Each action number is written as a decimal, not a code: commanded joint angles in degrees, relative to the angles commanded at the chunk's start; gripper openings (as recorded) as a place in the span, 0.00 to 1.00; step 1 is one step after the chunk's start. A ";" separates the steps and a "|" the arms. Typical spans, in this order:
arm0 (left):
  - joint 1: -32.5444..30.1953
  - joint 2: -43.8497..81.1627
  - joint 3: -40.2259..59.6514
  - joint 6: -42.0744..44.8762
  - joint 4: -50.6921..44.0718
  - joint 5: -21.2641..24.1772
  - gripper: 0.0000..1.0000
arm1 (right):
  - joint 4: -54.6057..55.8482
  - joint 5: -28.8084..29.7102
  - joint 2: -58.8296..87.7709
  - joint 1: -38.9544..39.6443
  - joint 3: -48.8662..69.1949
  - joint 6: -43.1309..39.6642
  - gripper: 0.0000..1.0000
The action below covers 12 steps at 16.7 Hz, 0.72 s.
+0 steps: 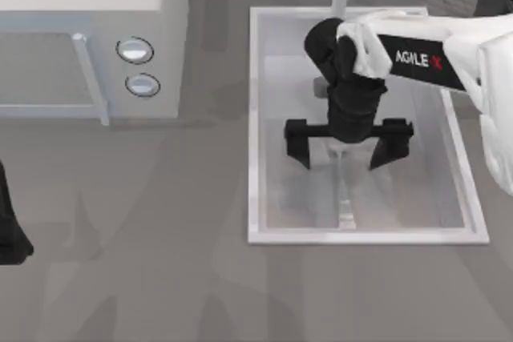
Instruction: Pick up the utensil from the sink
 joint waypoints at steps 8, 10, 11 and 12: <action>0.00 0.00 0.00 0.00 0.00 0.00 1.00 | 0.00 0.00 0.00 0.00 0.00 0.00 0.32; 0.00 0.00 0.00 0.00 0.00 0.00 1.00 | 0.00 0.00 0.00 0.00 0.00 0.00 0.17; 0.00 0.00 0.00 0.00 0.00 0.00 1.00 | 0.00 0.00 0.00 0.00 0.00 0.00 0.10; 0.00 0.00 0.00 0.00 0.00 0.00 1.00 | 0.00 0.00 0.00 0.00 0.00 0.00 0.02</action>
